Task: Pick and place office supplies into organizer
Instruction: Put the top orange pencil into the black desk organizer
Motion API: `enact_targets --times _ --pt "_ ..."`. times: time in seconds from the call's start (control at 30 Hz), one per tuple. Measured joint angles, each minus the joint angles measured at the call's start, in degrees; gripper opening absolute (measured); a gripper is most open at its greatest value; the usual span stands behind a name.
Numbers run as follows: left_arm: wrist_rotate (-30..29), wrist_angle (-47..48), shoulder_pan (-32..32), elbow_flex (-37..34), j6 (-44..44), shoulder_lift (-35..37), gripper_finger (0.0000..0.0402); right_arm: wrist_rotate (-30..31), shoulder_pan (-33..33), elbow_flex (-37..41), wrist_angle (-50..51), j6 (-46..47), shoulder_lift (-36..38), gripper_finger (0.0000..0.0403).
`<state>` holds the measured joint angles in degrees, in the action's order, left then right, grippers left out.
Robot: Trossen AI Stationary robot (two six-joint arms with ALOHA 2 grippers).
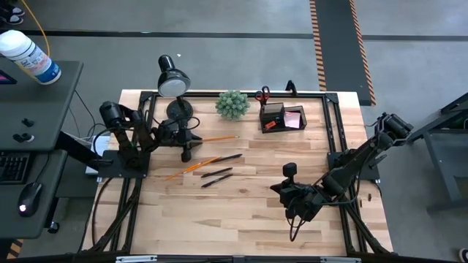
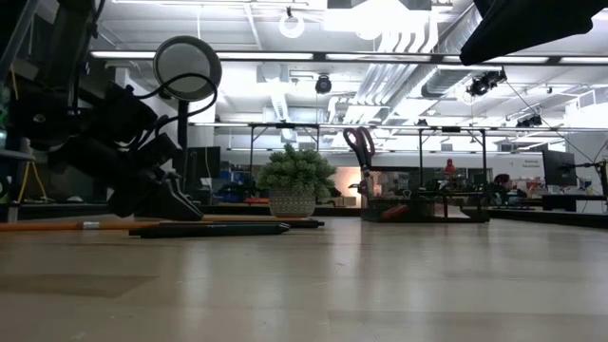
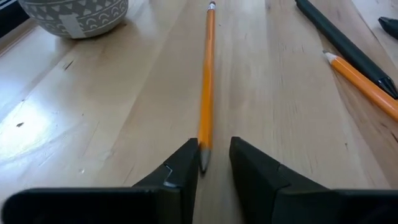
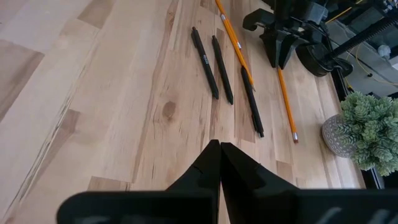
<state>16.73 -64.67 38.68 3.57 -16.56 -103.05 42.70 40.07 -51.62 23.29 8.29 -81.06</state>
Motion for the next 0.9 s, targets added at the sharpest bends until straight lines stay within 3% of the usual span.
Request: enact_targets --times 0.23,0.9 --pt "0.41 0.16 -0.09 0.04 -1.22 0.03 0.0008 0.0 0.0 0.0 0.0 0.0 0.0 0.0001" --pt "2.99 -9.42 -2.91 -0.07 0.61 -0.38 0.0001 3.71 -0.02 0.0 3.07 0.73 0.02 0.0003"
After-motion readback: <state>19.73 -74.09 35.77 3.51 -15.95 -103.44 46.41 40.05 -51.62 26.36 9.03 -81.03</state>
